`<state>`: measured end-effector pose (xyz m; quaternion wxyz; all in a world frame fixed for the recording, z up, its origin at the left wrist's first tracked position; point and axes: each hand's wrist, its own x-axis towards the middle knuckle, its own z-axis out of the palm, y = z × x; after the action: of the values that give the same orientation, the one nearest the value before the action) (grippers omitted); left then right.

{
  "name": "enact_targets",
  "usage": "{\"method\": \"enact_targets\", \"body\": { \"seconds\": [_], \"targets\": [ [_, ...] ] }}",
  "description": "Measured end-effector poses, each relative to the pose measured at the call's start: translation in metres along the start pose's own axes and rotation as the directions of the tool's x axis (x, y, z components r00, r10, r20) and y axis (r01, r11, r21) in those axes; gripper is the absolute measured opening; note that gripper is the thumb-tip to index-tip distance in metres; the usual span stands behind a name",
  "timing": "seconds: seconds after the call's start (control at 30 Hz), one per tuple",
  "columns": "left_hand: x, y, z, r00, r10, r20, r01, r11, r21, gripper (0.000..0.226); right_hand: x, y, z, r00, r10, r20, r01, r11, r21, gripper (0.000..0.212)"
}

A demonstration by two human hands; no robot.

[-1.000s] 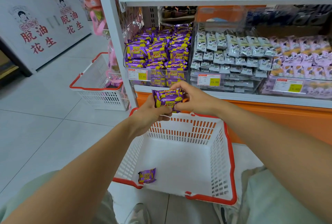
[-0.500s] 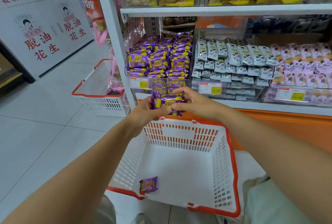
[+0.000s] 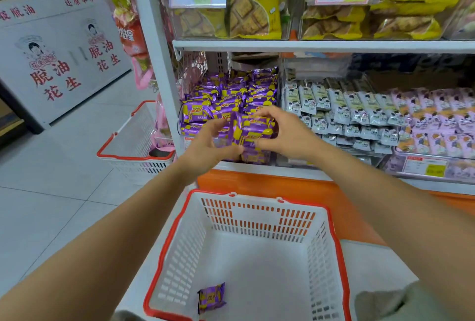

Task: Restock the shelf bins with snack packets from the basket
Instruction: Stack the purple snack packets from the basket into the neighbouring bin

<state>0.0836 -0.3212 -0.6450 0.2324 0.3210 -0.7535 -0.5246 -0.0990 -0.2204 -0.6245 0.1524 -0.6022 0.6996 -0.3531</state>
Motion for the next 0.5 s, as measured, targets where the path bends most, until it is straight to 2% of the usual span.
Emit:
{"method": "enact_targets", "body": {
  "seconds": [0.07, 0.13, 0.2, 0.33, 0.5],
  "targets": [
    [0.013, -0.002, -0.008, 0.990, 0.110, -0.086, -0.088, 0.970, 0.226, 0.074, 0.011, 0.000, -0.008, 0.998, -0.016, -0.052, 0.009, 0.992, -0.124, 0.063],
    [0.025, -0.006, -0.011, 0.966, 0.228, -0.124, -0.145, 0.870, 0.470, 0.071, 0.020, 0.000, -0.011, 0.999, -0.025, -0.048, 0.010, 0.953, -0.301, 0.064],
    [0.034, -0.009, -0.011, 0.952, 0.285, -0.111, -0.160, 0.773, 0.613, 0.070, 0.025, 0.000, -0.006, 0.998, -0.046, -0.033, 0.026, 0.895, -0.445, 0.063],
    [0.046, -0.014, -0.011, 0.951, 0.309, 0.007, -0.200, 0.597, 0.777, 0.074, 0.031, 0.005, 0.003, 0.994, -0.097, -0.043, 0.057, 0.827, -0.559, 0.062],
    [0.054, -0.018, -0.014, 0.974, 0.204, 0.096, -0.185, 0.479, 0.858, 0.080, 0.039, 0.015, 0.003, 0.995, -0.079, -0.066, 0.010, 0.713, -0.701, 0.060]
  ]
}}
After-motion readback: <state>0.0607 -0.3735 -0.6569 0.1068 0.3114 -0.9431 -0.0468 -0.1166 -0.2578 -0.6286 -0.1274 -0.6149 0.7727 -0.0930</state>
